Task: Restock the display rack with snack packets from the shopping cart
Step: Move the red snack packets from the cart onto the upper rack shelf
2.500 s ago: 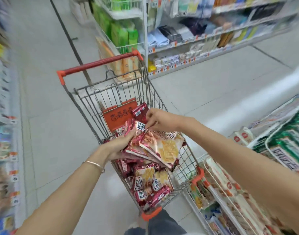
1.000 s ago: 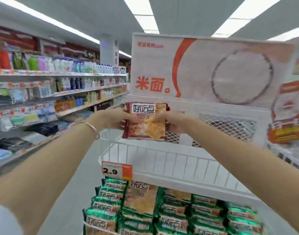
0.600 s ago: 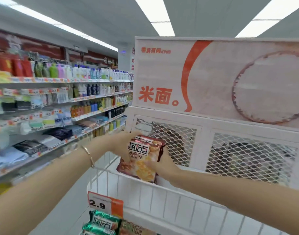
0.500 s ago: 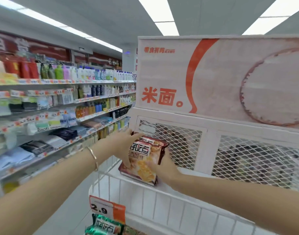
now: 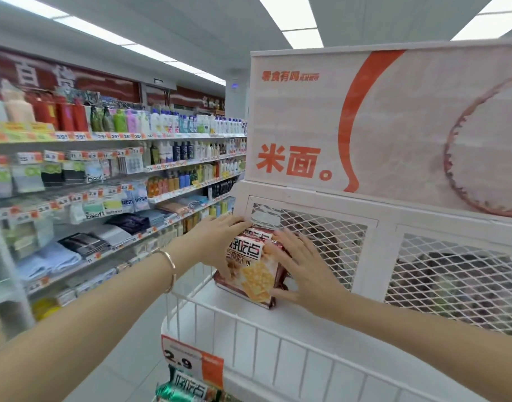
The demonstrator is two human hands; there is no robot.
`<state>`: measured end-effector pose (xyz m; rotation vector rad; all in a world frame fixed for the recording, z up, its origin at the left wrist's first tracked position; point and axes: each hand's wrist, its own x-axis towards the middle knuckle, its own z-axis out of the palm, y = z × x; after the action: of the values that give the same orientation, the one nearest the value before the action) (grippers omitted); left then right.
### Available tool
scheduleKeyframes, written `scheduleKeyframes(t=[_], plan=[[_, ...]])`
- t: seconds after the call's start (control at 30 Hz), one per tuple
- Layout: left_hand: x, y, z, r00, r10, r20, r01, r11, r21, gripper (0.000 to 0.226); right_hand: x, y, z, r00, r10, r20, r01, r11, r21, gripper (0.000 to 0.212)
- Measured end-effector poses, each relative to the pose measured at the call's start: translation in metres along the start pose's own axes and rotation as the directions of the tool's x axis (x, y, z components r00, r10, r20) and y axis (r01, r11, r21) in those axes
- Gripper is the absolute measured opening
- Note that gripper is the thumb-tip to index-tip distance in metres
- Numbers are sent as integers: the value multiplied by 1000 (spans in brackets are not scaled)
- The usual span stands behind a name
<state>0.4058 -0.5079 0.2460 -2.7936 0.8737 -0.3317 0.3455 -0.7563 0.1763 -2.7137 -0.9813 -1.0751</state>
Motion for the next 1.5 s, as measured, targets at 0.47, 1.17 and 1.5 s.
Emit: scheduleKeyframes(t=[0.47, 1.17, 1.5], plan=[[-46, -22, -30, 968, -252, 4, 213, 808, -549, 124, 41, -27, -42, 999, 54, 8, -54, 996, 67, 41], [-553, -158, 206, 499, -617, 608, 866, 335, -371, 56, 77, -502, 156, 851, -327, 411, 146, 899, 413, 47], [-678, -132, 301, 279, -553, 785, 951, 45, -306, 45, 6, -599, 295, 324, -278, 904, -227, 905, 360, 70]])
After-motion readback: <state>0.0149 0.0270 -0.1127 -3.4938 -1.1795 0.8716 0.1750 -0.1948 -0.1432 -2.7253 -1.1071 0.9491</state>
